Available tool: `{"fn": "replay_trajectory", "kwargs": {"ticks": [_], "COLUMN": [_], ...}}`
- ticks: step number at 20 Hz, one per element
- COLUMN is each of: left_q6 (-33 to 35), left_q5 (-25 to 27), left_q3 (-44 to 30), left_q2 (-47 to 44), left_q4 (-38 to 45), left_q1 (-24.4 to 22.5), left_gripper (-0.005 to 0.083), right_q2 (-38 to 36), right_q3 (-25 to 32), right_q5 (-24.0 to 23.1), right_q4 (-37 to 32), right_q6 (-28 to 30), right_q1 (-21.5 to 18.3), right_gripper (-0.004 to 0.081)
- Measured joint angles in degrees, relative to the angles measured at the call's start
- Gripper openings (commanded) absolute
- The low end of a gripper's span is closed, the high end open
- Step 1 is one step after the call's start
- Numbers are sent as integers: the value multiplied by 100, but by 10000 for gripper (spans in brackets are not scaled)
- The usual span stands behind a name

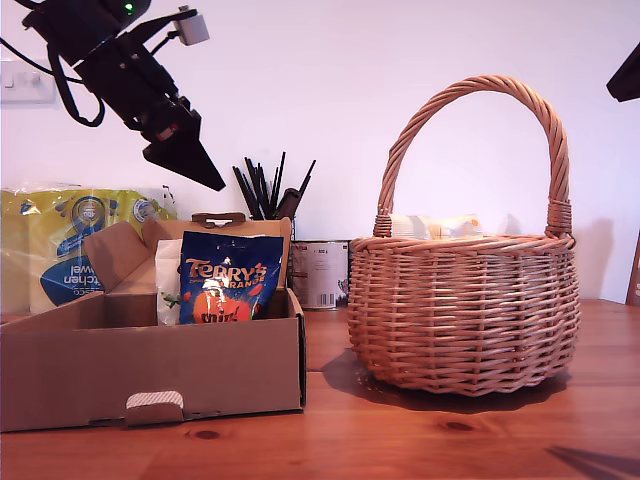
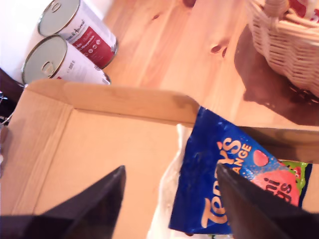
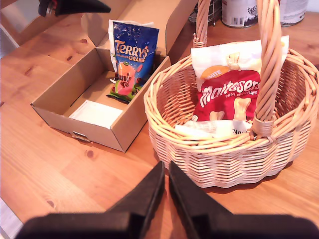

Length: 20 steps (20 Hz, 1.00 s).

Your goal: Move the bags of Easter eggs from the cardboard box on the left into the woven basket on the right side.

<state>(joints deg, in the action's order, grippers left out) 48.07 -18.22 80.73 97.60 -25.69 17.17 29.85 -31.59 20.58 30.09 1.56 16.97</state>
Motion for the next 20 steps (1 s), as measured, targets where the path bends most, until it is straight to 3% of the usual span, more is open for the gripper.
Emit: {"fn": "replay_trajectory", "kwargs": {"ticks": [3, 10, 20], "left_q6": [-133, -271, -269], "left_q5": [297, -131, -125], "left_q3": [0, 33, 1766], "left_q2": [33, 223, 1849], "left_q4": [151, 129, -1279], "left_q1": [-2, -46, -46], "left_gripper": [589, 589, 584], "right_q2": [0, 0, 0], "right_q3": [-2, -2, -2], "right_q5": [0, 0, -2], "right_q4": [-2, -4, -4], "right_q6": [0, 0, 0], "right_q1": [0, 2, 2], "right_gripper": [-13, -13, -13]}}
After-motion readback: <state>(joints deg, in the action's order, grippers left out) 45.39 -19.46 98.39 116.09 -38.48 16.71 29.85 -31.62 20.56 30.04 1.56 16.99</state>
